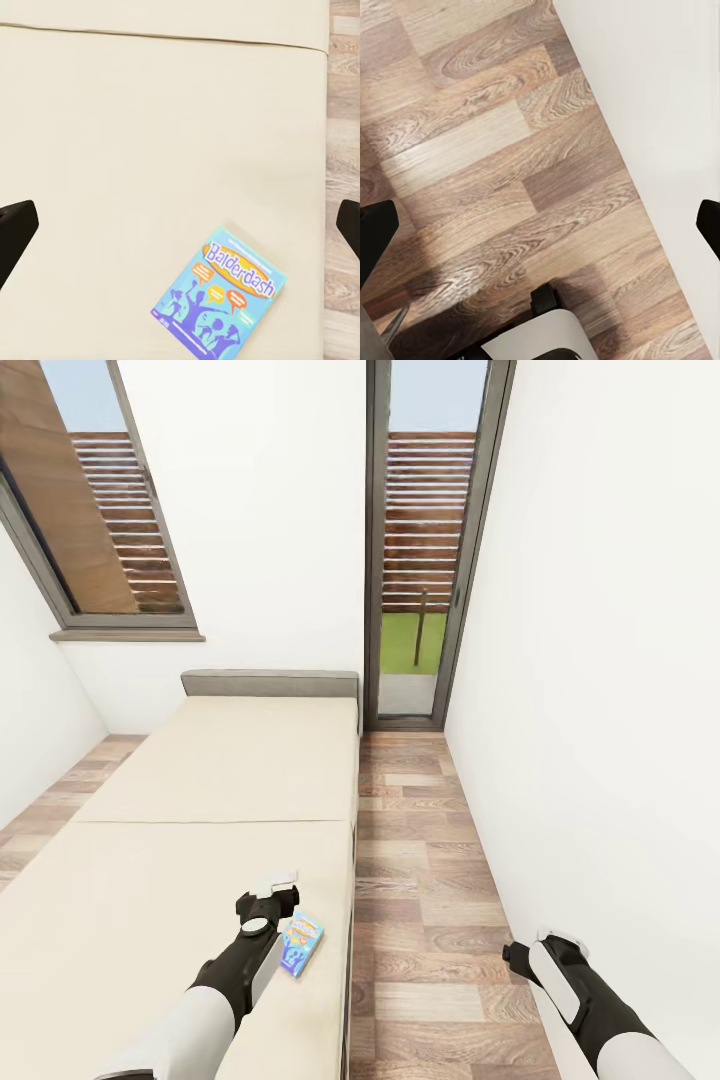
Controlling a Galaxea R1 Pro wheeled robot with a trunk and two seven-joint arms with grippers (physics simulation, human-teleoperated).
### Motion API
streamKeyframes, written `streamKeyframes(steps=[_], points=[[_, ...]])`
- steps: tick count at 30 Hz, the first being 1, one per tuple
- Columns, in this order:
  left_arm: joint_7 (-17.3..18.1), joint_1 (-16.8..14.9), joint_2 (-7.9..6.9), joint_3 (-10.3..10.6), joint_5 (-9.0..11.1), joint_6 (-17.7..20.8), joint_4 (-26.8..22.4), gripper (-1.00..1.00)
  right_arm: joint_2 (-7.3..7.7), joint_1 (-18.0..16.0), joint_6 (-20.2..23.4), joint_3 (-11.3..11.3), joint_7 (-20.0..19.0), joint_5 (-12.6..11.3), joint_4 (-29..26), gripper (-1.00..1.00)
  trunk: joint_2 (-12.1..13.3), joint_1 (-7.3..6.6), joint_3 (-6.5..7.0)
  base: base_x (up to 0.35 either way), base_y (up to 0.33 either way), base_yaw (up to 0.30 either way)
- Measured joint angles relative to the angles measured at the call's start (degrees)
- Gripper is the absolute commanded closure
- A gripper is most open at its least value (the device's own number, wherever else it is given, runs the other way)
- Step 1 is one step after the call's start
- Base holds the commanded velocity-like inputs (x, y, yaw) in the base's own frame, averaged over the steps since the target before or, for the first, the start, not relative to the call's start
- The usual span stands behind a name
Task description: Put all the toys in the child's room - the three board games (two on the bed and one on the table), the two jigsaw puzzles on the table, and the tennis ball on the table - inside the toy box on the table in the child's room.
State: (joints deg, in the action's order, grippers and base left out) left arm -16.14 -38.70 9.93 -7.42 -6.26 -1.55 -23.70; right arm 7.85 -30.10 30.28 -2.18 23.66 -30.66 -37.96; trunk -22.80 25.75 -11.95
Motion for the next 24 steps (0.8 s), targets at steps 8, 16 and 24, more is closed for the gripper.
streamKeyframes(steps=[8,16,24], points=[[0.0,0.0,0.00,0.0,0.0,0.0,0.0,-1.00,0.07,0.0,-3.0,-0.2,0.0,0.1,0.0,-1.00,0.0,0.00,0.00,0.000,0.000,0.000],[0.0,0.0,0.00,0.0,0.0,0.0,0.0,-1.00,0.07,0.0,-3.0,-0.1,-0.1,-0.2,0.0,-1.00,0.0,0.00,-0.03,0.000,0.000,0.000],[0.0,0.0,0.00,0.0,0.0,0.0,0.4,-1.00,0.09,0.0,-2.9,0.0,-0.5,-0.5,0.0,-1.00,0.0,0.00,-0.60,0.000,0.000,0.000]])
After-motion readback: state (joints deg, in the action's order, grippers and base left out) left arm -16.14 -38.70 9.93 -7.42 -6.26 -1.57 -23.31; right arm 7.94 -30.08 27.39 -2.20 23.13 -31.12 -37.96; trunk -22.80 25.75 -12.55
